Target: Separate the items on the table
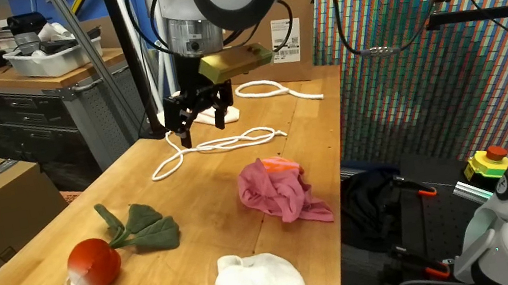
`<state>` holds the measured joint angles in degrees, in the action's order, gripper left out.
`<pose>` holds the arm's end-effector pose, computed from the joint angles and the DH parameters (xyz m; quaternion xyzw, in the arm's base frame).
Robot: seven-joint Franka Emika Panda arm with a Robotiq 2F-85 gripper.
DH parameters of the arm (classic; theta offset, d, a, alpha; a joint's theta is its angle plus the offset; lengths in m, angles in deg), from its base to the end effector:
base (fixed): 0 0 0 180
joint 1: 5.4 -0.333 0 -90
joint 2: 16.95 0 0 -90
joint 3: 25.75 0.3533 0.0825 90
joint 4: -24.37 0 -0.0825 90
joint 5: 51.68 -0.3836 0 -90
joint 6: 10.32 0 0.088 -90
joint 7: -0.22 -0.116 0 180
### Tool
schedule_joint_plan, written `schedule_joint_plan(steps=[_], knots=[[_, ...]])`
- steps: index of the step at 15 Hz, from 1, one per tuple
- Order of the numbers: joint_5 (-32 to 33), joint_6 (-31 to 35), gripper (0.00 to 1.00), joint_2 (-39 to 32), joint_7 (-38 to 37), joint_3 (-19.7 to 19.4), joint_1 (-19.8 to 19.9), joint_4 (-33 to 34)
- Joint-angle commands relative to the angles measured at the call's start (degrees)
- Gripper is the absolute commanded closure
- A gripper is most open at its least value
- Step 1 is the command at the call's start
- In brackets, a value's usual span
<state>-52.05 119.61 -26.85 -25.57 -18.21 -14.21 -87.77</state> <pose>0.5900 0.1697 0.4313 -0.9938 0.0857 -0.0599 0.0379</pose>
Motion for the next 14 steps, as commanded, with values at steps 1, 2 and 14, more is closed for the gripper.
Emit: schedule_joint_plan(steps=[1, 2, 14], knots=[[0.00, 0.37, 0.00, -6.50, 0.29, -1.29, -0.44, 7.25], [0.08, 0.32, 0.00, -7.94, 0.37, -1.61, -0.58, 8.72], [6.62, 1.32, 0.00, -24.16, -2.89, -8.14, -3.96, 25.44]])
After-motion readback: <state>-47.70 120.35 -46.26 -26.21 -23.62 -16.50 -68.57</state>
